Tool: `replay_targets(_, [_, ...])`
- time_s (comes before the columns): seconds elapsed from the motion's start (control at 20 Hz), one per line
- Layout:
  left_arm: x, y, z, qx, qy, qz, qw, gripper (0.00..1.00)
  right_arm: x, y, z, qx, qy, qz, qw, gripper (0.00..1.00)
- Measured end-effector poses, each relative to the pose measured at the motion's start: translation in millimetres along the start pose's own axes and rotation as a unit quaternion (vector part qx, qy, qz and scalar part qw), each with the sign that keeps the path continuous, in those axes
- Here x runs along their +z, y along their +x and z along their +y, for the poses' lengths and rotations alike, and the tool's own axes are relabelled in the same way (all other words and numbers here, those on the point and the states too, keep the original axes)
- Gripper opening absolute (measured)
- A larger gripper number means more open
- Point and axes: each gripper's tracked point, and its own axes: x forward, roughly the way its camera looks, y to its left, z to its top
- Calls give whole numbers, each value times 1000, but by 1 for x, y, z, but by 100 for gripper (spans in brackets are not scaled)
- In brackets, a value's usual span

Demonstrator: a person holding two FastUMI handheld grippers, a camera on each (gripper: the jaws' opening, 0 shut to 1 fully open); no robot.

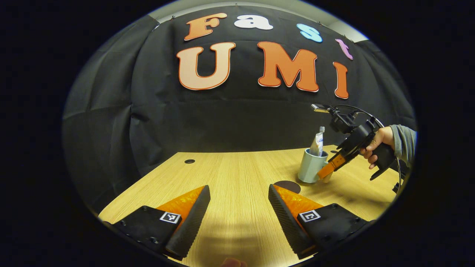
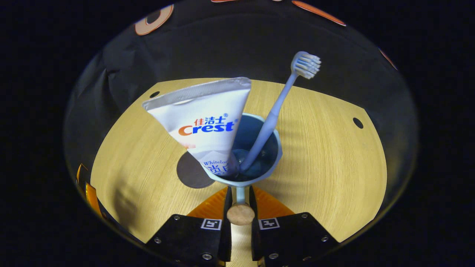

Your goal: Put the toothbrush and toothpaste on the desktop into the cup, then pick up the cup and place it on the coaster on the desktop.

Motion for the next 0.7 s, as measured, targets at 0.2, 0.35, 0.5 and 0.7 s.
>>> replay_targets(0.2, [-6,-9,7,6,-6,4,1000,100,3,0,-1,10,-29,-4,1000,22])
replay_targets(0.35, [-11,-12,14,11,-10,6,1000,99,4,0,-2,15,-45,0,999,22])
replay_targets(0.5, [-17,-18,18,13,-16,8,1000,99,3,0,-1,23,-53,4,998,22])
replay_targets(0.7, [-24,-21,25,19,-27,14,999,100,5,-1,-3,20,-68,14,997,22])
